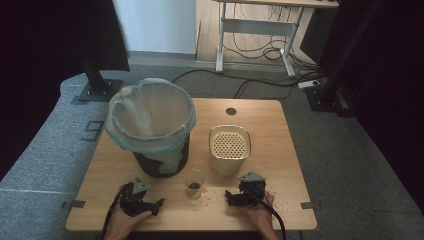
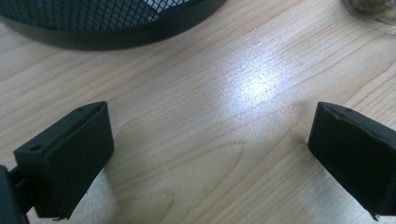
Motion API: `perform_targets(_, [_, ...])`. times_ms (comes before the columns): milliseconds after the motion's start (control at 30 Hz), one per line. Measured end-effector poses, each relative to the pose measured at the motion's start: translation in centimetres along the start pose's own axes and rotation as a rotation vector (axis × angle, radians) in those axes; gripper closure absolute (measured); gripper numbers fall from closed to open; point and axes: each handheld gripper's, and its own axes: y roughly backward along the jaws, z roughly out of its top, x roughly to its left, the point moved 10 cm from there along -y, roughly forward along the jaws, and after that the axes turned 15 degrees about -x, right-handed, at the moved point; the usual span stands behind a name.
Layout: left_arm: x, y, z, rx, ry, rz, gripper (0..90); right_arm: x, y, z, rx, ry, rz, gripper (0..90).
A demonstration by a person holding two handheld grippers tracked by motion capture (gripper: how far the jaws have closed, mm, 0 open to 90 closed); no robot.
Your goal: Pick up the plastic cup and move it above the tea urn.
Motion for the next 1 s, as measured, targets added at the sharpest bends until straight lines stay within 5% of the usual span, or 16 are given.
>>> perform_targets(167, [0.3,0.4,-0.1,0.008,0.018,0.004,3.3,0.7,0.5,0.2,-0.017,-0.011,-0.025,10.7])
perform_targets(333, [0.4,0.3,-0.1,0.004,0.012,0.012,3.3,1.8,1.1,1.0,-0.066,0.034,-0.024,12.5])
perform_targets(433, [0.3,0.3,-0.1,-0.004,0.009,0.015,3.1,3.7,1.9,2.8,-0.162,0.03,0.036,13.9])
perform_targets(567, [0.4,0.6,-0.2,-0.014,0.016,0.018,4.4,5.2,2.1,3.8,-0.215,0.03,0.072,17.5])
perform_targets(833, [0.4,0.4,-0.2,-0.011,0.014,0.027,4.3,9.4,1.8,4.7,-0.238,0.044,0.212,18.0])
perform_targets(1000, [0.4,0.4,-0.2,-0.01,0.015,0.028,4.2,11.6,0.2,5.3,-0.256,0.064,0.257,19.7])
